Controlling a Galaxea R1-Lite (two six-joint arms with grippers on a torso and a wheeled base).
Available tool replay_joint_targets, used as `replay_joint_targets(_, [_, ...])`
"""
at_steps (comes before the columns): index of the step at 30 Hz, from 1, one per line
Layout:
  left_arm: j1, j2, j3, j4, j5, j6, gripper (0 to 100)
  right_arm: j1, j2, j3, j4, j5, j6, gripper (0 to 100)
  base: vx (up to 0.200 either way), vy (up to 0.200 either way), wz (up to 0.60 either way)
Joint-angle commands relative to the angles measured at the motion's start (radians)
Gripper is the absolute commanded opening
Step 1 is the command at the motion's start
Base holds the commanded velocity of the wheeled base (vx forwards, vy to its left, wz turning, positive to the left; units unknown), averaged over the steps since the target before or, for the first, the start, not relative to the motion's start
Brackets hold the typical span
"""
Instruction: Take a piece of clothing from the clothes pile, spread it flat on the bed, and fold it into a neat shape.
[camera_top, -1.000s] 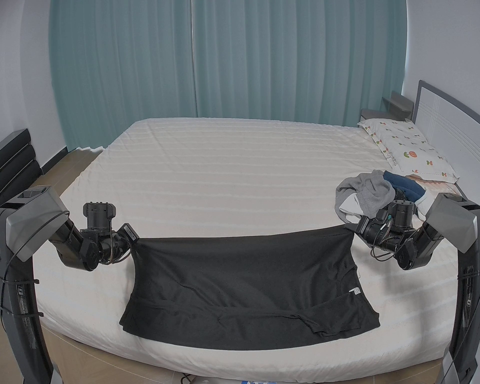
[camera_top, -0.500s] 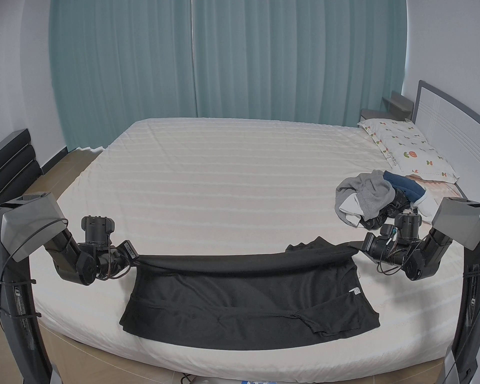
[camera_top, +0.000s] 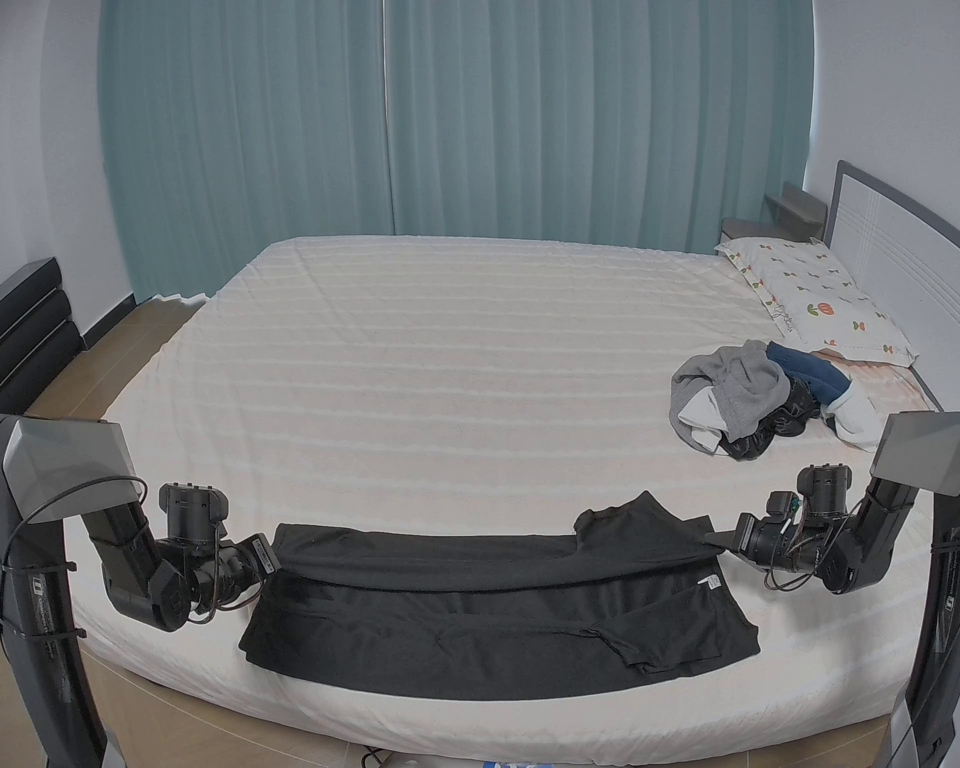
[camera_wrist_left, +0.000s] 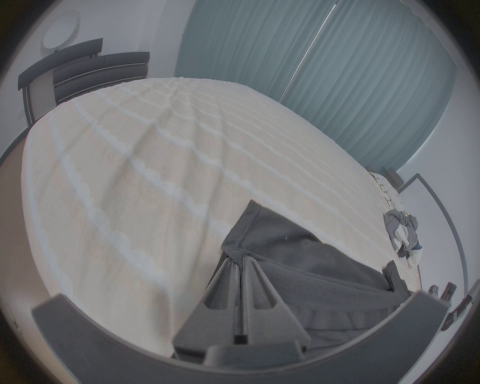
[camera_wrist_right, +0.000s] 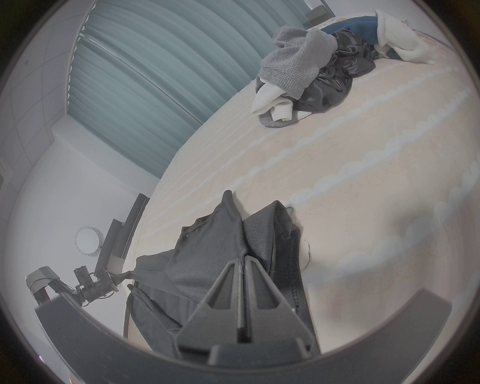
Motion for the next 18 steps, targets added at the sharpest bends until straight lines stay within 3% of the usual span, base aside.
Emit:
replay_joint_targets(1, [-0.014,0.004,0.05,-0.019,0.002,0.001,0,-0.002,0.011,0.047,-0.033,0.004,0.0,0,0.0,0.0,0.0])
replay_joint_targets(18, [-0.027,0.001,0.1,-0.021,0.004,0.001,0,-0.016,0.029,0.083,-0.085,0.004,-0.008,0,0.0,0.0,0.0])
